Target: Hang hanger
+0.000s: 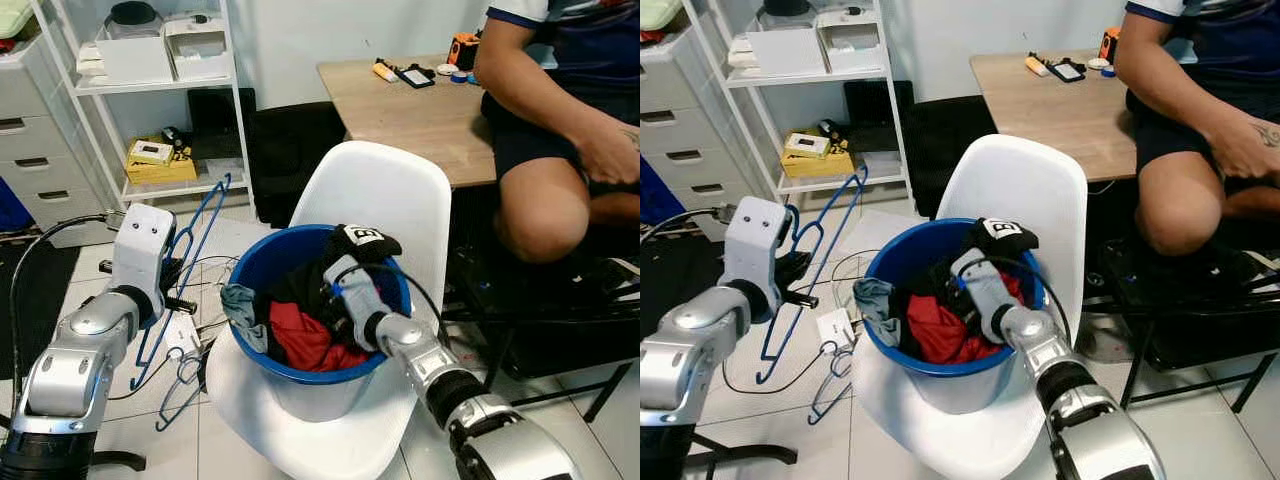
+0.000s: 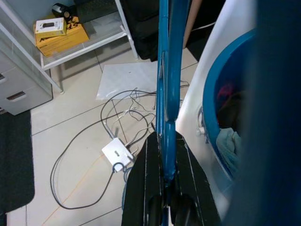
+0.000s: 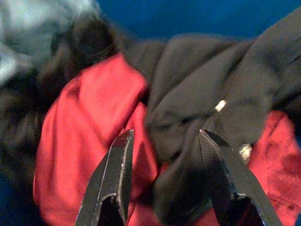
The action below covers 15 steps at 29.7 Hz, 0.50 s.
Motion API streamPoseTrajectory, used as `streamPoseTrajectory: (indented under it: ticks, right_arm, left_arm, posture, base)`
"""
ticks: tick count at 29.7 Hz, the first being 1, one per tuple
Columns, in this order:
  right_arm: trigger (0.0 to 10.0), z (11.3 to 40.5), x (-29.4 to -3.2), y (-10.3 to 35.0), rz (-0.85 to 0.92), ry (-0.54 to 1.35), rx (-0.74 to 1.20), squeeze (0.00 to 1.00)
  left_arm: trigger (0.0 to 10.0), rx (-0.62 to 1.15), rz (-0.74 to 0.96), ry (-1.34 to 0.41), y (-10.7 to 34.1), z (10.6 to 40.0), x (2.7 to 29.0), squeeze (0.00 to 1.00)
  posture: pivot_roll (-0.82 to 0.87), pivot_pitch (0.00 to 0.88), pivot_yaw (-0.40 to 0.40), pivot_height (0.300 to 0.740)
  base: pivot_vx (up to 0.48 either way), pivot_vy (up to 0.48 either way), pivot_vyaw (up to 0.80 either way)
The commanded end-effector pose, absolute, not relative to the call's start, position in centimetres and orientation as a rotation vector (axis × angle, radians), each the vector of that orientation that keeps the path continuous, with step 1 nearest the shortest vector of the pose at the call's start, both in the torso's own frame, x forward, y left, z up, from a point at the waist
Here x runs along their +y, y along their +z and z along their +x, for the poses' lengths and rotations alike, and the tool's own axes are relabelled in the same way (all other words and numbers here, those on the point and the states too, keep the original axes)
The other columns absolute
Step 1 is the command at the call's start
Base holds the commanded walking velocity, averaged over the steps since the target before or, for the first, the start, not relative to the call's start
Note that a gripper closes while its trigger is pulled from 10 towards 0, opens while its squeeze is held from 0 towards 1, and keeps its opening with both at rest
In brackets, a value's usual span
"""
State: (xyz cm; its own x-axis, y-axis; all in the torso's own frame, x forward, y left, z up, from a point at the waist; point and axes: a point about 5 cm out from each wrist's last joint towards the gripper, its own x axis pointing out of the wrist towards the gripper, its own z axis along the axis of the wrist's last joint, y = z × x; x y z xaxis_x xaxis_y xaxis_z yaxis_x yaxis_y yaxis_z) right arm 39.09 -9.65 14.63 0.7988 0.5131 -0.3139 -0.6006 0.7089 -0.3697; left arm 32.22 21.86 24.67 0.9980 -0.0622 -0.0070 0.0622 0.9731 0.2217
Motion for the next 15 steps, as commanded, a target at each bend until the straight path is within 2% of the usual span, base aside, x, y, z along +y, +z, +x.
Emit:
streamPoseTrajectory:
  ticks: [1,7,10,12,15]
  right_arm:
    - [10.0,38.6,-10.2,13.0,-0.497,0.622,0.268,0.00]
    - [10.0,38.6,-10.7,12.9,-0.511,0.613,0.281,0.00]
    - [10.0,39.0,-11.7,13.2,-0.515,0.514,0.290,0.00]
    - [10.0,39.5,-13.0,13.7,-0.506,0.383,0.292,0.00]
    - [10.0,39.7,-13.6,13.9,-0.485,0.328,0.293,0.00]
  left_arm:
    - [10.0,0.010,0.241,-0.055,24.5,32.0,22.3,0.00]
    - [10.0,0.011,0.239,-0.055,24.5,32.1,22.2,0.00]
    - [10.0,0.011,0.235,-0.057,24.4,32.1,22.1,0.00]
    - [10.0,0.010,0.232,-0.059,24.4,32.2,22.0,0.00]
    - [10.0,0.010,0.232,-0.060,24.4,32.2,22.0,0.00]
  posture:
    - [0.17,0.302,0.050,0.740]
    - [0.16,0.304,0.050,0.740]
    - [0.16,0.304,0.050,0.740]
    - [0.16,0.305,0.049,0.740]
    - [0.16,0.304,0.050,0.740]
  base:
    - [0.000,0.000,0.00]
    - [0.000,0.000,0.00]
    - [0.000,0.000,0.00]
    - [0.000,0.000,0.00]
    - [0.000,0.000,0.00]
